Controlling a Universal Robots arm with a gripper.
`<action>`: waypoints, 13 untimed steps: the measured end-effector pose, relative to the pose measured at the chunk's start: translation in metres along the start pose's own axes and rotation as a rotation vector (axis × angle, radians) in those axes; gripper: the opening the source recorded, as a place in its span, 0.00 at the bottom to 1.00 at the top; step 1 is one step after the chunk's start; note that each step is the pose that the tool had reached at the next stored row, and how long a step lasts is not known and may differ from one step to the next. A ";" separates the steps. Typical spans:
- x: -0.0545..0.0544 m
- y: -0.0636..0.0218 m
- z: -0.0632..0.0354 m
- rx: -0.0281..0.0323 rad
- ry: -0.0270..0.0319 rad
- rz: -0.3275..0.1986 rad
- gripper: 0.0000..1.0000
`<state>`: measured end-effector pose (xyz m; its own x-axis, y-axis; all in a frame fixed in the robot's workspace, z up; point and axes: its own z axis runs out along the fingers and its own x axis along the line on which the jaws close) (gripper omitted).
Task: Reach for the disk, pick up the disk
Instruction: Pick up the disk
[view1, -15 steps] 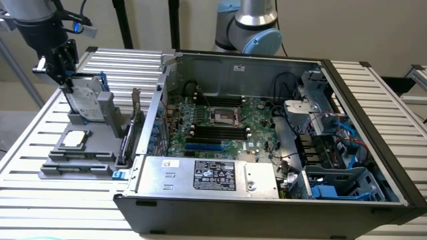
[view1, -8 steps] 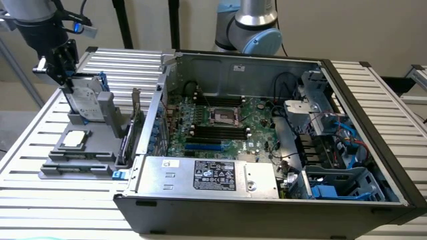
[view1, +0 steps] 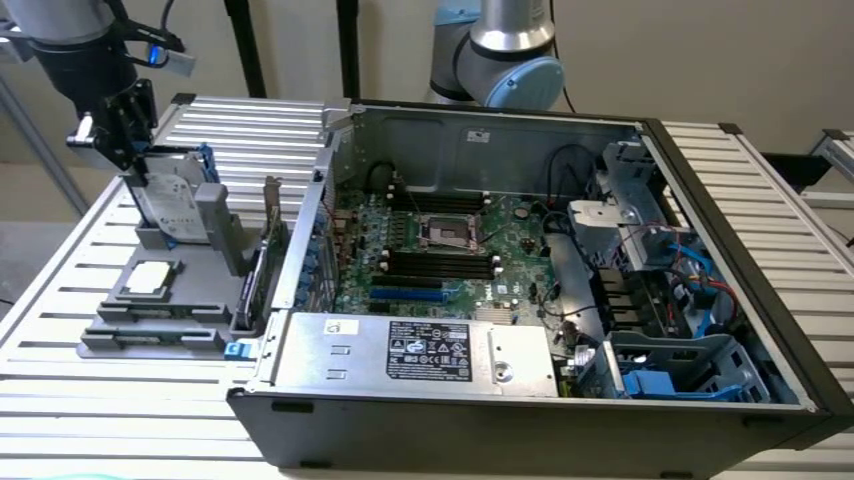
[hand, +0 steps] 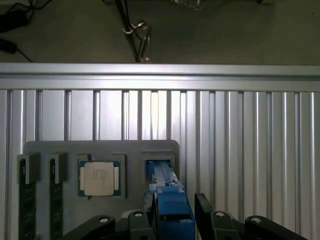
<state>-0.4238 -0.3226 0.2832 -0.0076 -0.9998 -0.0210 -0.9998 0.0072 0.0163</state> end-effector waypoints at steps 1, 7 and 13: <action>0.000 0.0000 0.0000 0.0001 0.0000 0.000 0.42; 0.004 0.0000 -0.0001 0.0000 -0.0007 0.000 0.33; 0.012 -0.0001 -0.0002 0.0000 -0.0068 0.000 0.33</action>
<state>-0.4238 -0.3342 0.2832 -0.0074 -0.9996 -0.0278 -0.9998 0.0069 0.0163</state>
